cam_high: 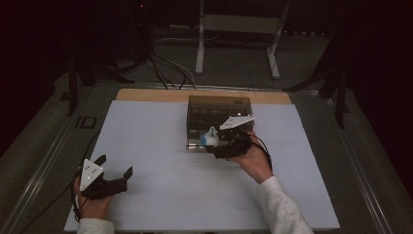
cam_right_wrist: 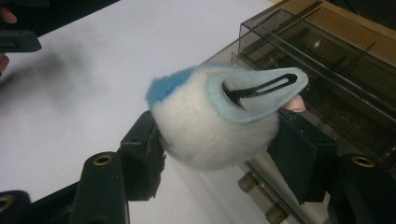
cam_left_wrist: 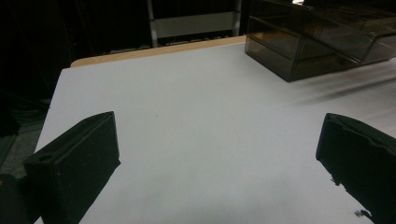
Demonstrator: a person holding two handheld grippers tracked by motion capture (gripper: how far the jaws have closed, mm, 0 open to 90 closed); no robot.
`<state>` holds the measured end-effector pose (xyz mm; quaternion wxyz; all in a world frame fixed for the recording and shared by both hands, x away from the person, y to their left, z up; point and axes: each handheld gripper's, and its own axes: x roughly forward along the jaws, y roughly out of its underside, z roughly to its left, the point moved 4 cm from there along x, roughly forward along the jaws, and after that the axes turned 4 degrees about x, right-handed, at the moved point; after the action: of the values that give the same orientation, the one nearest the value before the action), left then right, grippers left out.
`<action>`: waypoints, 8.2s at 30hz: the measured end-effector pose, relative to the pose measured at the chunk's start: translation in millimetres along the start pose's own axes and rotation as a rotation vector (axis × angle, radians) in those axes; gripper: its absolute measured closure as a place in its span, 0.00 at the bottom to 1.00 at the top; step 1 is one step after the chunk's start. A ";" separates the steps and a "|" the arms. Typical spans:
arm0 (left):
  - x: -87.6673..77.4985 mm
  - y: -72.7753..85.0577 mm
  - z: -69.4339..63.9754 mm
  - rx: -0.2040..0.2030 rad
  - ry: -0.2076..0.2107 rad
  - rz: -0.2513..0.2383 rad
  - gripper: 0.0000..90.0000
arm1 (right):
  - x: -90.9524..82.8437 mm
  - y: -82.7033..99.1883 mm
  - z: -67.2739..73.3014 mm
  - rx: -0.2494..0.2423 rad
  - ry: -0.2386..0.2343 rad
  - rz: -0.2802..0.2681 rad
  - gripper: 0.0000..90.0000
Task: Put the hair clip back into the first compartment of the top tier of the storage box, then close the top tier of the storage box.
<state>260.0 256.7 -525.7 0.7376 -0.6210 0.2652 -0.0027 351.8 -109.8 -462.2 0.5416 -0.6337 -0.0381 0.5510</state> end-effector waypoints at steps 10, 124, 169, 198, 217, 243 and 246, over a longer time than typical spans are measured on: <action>-0.2 0.0 0.5 -0.001 -0.001 -0.001 0.01 | 9.8 -4.6 -1.8 0.008 -0.001 0.003 0.42; 0.8 0.1 1.3 -0.001 0.003 0.000 0.01 | 50.2 -23.7 -20.7 0.075 -0.015 -0.009 0.21; 1.6 0.2 0.4 0.004 0.007 0.004 0.01 | 21.6 -6.4 -35.9 0.142 0.071 -0.085 0.01; 2.6 0.5 0.2 0.007 0.005 0.006 0.01 | -1.4 13.7 -44.8 0.167 0.152 -0.125 0.00; 2.4 0.7 0.6 0.006 0.005 0.007 0.01 | -4.2 22.3 -40.1 0.162 0.146 -0.112 0.00; 5.3 -1.1 -1.0 0.007 0.007 0.005 0.01 | -25.3 42.2 -30.3 0.154 0.165 -0.100 0.39; 5.9 -1.0 -1.5 0.009 0.007 0.007 0.01 | -26.8 45.0 -28.7 0.147 0.170 -0.102 0.49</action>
<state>264.8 253.1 -527.2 0.7396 -0.6166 0.2699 -0.0033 337.9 -164.0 -482.9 0.6153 -0.6338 0.0162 0.4684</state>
